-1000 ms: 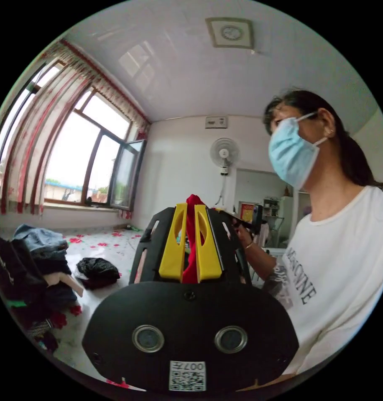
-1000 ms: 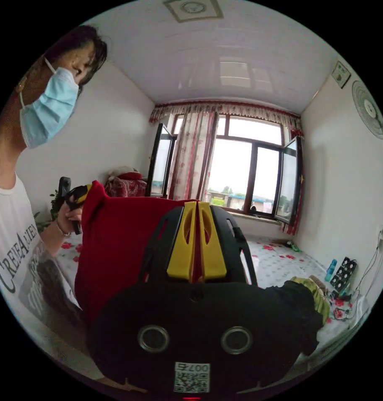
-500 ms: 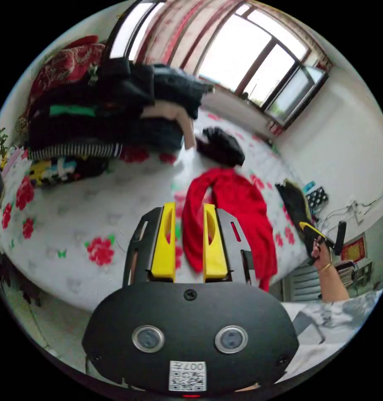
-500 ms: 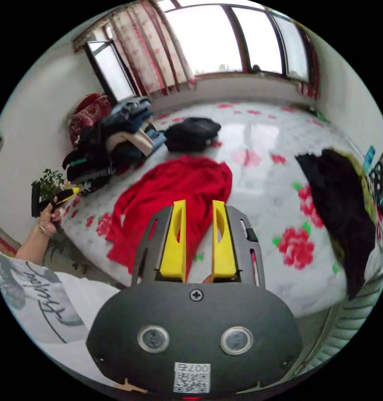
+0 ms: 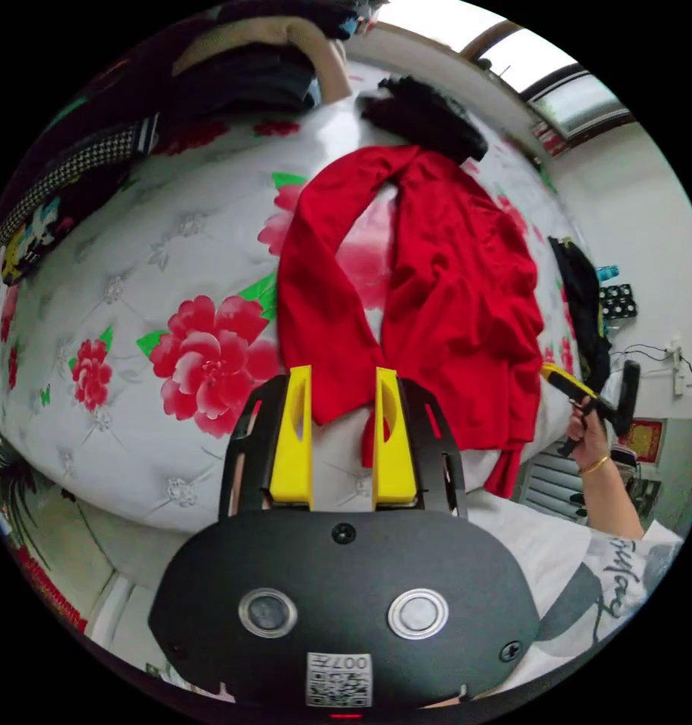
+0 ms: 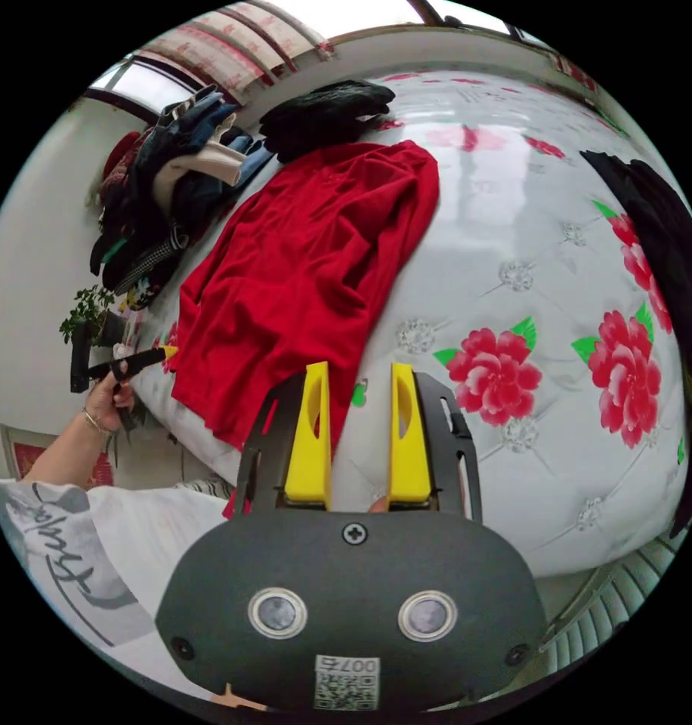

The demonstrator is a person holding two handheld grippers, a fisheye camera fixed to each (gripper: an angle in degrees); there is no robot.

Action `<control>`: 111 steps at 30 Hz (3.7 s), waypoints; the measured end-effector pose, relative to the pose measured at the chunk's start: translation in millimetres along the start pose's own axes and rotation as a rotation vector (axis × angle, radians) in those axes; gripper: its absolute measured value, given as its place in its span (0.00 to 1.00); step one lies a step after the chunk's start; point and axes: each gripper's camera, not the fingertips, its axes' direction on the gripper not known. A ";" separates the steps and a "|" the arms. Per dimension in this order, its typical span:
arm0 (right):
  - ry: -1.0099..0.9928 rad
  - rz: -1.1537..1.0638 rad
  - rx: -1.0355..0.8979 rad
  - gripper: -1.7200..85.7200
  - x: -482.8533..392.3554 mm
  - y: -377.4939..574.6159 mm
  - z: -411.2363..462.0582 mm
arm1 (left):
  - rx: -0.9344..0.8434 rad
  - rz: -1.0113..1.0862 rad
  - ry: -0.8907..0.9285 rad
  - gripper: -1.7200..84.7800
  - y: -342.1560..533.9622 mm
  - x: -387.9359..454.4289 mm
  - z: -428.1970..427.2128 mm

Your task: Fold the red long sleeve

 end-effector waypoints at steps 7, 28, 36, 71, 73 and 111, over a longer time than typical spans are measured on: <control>0.098 -0.041 -0.028 0.11 -10.9 -37.5 -17.3 | -0.080 0.036 -0.198 0.02 -20.5 -24.1 49.5; -0.074 0.072 -0.031 0.02 -6.2 -96.6 -75.4 | 0.202 -0.080 0.032 0.12 63.0 -148.0 -9.5; 0.377 -0.085 0.070 0.02 -25.3 -139.0 -190.1 | -0.079 0.245 0.077 0.14 132.9 -48.9 92.2; 0.891 0.293 0.139 0.08 104.4 -41.7 -246.2 | -0.072 0.420 0.270 0.01 220.4 40.2 15.2; 0.776 0.375 0.187 0.09 132.1 -29.3 -275.2 | -0.013 0.310 0.285 0.02 242.0 10.5 -8.8; 0.082 -0.539 0.754 0.02 -102.6 -69.7 -360.3 | 0.594 0.541 0.591 0.02 72.3 32.4 -434.9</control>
